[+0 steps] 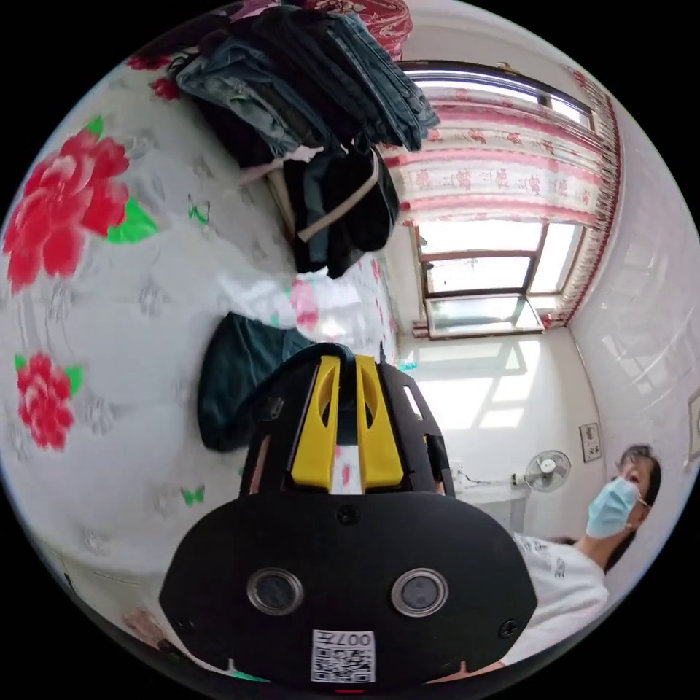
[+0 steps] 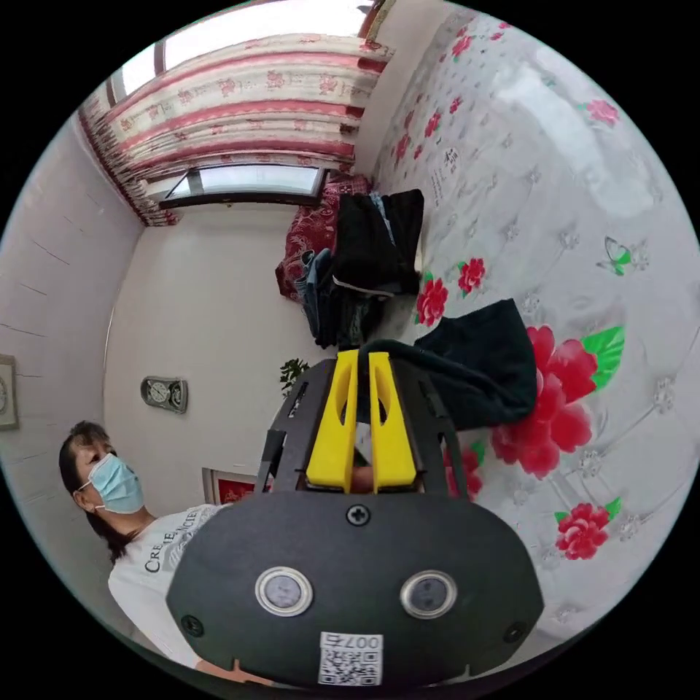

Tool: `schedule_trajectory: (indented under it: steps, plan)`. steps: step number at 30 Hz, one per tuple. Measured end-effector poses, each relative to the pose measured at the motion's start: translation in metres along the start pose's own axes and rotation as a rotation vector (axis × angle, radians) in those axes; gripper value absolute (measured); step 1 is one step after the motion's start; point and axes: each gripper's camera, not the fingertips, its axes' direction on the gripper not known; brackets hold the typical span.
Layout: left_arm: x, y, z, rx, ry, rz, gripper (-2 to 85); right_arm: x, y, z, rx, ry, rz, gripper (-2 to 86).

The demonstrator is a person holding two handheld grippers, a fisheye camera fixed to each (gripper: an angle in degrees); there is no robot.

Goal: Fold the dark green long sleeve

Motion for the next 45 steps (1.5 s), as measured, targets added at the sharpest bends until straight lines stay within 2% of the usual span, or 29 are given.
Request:
schedule_trajectory:
  steps: [3, 6, 11, 15, 19, 24, 25, 28, 30, 31, 33, 36, 38, 41, 45]
  plan:
    - [-0.027, -0.033, 0.013, 0.122, -0.061, -0.075, 9.7, 0.002, -0.032, 0.033, 0.014, 0.197, -0.021, 3.7]
    - [-0.051, -0.029, 0.025, 0.128, -0.056, -0.080, 10.7, 0.026, -0.029, 0.057, -0.013, 0.306, 0.019, 6.0]
    - [-0.087, 0.018, 0.032, -0.012, -0.239, -0.063, 11.0, 0.088, 0.021, 0.060, 0.011, 0.351, 0.196, 8.3]
    - [-0.106, 0.051, 0.018, -0.009, -0.259, -0.105, 11.3, 0.118, 0.054, 0.054, 0.105, 0.312, 0.334, 9.9]
    - [-0.113, 0.050, 0.021, -0.032, -0.278, -0.115, 11.4, 0.122, 0.054, 0.078, 0.070, 0.285, 0.341, 10.8]
    - [-0.144, 0.036, 0.041, -0.120, -0.351, -0.182, 9.9, 0.117, 0.025, 0.105, 0.069, 0.379, 0.365, 8.5]
    - [-0.146, 0.034, 0.041, -0.120, -0.344, -0.184, 9.6, 0.111, 0.021, 0.108, 0.064, 0.376, 0.340, 8.2]
    - [-0.154, 0.028, 0.037, -0.126, -0.340, -0.182, 8.9, 0.052, -0.003, 0.131, 0.005, 0.394, 0.072, 6.5]
    - [-0.159, 0.028, 0.028, -0.117, -0.331, -0.174, 8.7, -0.017, -0.013, 0.172, -0.117, 0.456, -0.220, 5.9]
    - [-0.160, 0.029, 0.025, -0.112, -0.325, -0.179, 8.7, -0.035, -0.011, 0.186, -0.152, 0.471, -0.298, 5.9]
    - [-0.167, 0.034, 0.010, -0.083, -0.283, -0.195, 8.7, -0.098, 0.010, 0.251, -0.332, 0.520, -0.612, 5.9]
    - [-0.177, 0.043, -0.015, -0.031, -0.248, -0.203, 8.8, -0.132, 0.055, 0.328, -0.529, 0.486, -0.835, 6.6]
    - [-0.187, 0.051, -0.032, 0.005, -0.234, -0.214, 9.1, -0.125, 0.080, 0.370, -0.627, 0.455, -0.848, 7.1]
    - [-0.210, 0.065, -0.061, 0.055, -0.206, -0.249, 10.4, -0.093, 0.103, 0.416, -0.809, 0.381, -0.746, 8.1]
    - [-0.234, 0.080, -0.086, 0.057, -0.159, -0.238, 12.1, -0.048, 0.071, 0.389, -0.708, 0.339, -0.507, 9.8]
